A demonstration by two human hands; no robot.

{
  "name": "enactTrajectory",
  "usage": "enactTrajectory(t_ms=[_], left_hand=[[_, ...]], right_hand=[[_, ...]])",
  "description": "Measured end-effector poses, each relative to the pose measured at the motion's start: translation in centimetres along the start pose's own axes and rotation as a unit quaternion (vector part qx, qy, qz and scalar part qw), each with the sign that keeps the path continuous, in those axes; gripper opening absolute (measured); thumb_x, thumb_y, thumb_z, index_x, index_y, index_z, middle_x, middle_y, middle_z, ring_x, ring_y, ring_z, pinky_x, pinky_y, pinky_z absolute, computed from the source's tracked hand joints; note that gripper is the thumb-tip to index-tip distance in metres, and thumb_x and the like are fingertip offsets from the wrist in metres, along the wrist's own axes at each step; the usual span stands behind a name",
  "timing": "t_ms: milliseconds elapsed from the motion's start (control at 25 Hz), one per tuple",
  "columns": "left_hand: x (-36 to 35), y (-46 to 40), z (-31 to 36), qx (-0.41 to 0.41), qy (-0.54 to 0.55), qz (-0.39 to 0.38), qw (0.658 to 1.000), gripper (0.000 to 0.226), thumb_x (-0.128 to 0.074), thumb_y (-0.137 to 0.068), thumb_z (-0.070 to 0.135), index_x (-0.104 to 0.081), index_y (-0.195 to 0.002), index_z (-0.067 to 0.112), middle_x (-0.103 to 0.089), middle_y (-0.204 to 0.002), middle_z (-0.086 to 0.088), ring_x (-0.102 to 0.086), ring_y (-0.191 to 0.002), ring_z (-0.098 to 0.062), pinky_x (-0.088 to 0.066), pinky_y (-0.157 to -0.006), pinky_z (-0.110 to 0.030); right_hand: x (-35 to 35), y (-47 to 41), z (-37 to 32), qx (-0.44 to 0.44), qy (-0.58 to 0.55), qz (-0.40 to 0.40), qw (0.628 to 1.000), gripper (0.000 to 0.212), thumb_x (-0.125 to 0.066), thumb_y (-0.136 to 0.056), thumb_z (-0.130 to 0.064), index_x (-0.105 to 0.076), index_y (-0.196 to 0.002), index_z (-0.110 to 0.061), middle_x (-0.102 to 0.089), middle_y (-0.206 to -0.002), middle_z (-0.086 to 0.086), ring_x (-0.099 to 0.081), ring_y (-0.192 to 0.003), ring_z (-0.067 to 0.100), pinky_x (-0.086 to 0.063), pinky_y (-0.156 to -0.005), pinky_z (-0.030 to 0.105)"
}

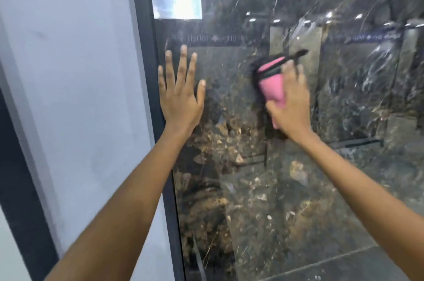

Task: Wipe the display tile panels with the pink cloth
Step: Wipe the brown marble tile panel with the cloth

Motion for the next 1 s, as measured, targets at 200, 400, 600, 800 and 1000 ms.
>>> enactTrajectory(t_ms=[200, 400, 600, 800, 1000], left_hand=[[-1.1, -0.1, 0.0, -0.019, -0.039, -0.007, 0.999, 0.06, -0.032, -0.103, 0.041, -0.018, -0.157, 0.019, -0.012, -0.164, -0.006, -0.006, -0.15, -0.032, 0.005, -0.12, -0.045], [-1.0, 0.0, -0.1, -0.017, -0.044, -0.001, 0.999, 0.06, -0.03, -0.103, 0.041, -0.018, -0.157, 0.019, -0.012, -0.164, -0.006, -0.006, -0.15, -0.032, 0.008, -0.12, -0.043], [0.8, -1.6, 1.0, 0.019, 0.037, 0.046, 0.998, 0.051, -0.038, -0.099, 0.034, -0.037, -0.146, 0.015, -0.025, -0.159, -0.01, -0.013, -0.148, -0.029, 0.003, -0.121, -0.041], [-0.3, -4.6, 3.0, 0.015, 0.047, 0.037, 0.998, 0.056, -0.027, -0.102, 0.036, -0.024, -0.155, 0.016, -0.016, -0.163, -0.006, -0.008, -0.15, -0.029, -0.003, -0.121, -0.046], [-1.5, -4.3, 2.7, 0.015, -0.027, 0.018, 0.999, 0.062, -0.026, -0.102, 0.04, -0.011, -0.158, 0.017, -0.003, -0.165, -0.007, 0.0, -0.151, -0.03, 0.007, -0.121, -0.045]], right_hand=[[-2.5, 4.1, -5.7, 0.184, 0.058, -0.059, 0.979, 0.084, -0.048, -0.077, -0.025, -0.014, -0.153, -0.02, -0.014, -0.16, 0.008, -0.015, -0.146, 0.036, -0.035, -0.104, 0.06], [-1.2, 0.5, -4.6, 0.256, 0.13, -0.097, 0.953, 0.082, -0.053, -0.077, -0.03, -0.022, -0.149, -0.008, -0.032, -0.152, 0.021, -0.025, -0.142, 0.035, -0.04, -0.105, 0.055], [2.4, -7.7, -1.2, -0.06, -0.026, 0.005, 0.998, 0.083, -0.053, -0.082, -0.015, -0.014, -0.154, -0.007, -0.006, -0.161, 0.014, 0.0, -0.148, 0.021, -0.019, -0.117, 0.052], [-2.1, 1.6, -6.5, 0.413, 0.104, -0.097, 0.9, 0.08, -0.051, -0.076, -0.023, -0.025, -0.149, -0.004, -0.022, -0.156, 0.016, -0.016, -0.147, 0.03, -0.018, -0.12, 0.043], [8.4, -13.3, 11.6, -0.22, 0.0, 0.105, 0.97, 0.076, -0.055, -0.087, -0.025, -0.02, -0.152, -0.009, -0.019, -0.158, 0.016, -0.02, -0.144, 0.034, -0.026, -0.113, 0.056]])
Point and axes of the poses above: each hand's wrist, its own y-axis away from the middle knuckle, its own x-axis out of the back of the hand, z = x × y, the point moved 9 cm from there along -y, towards the middle knuckle
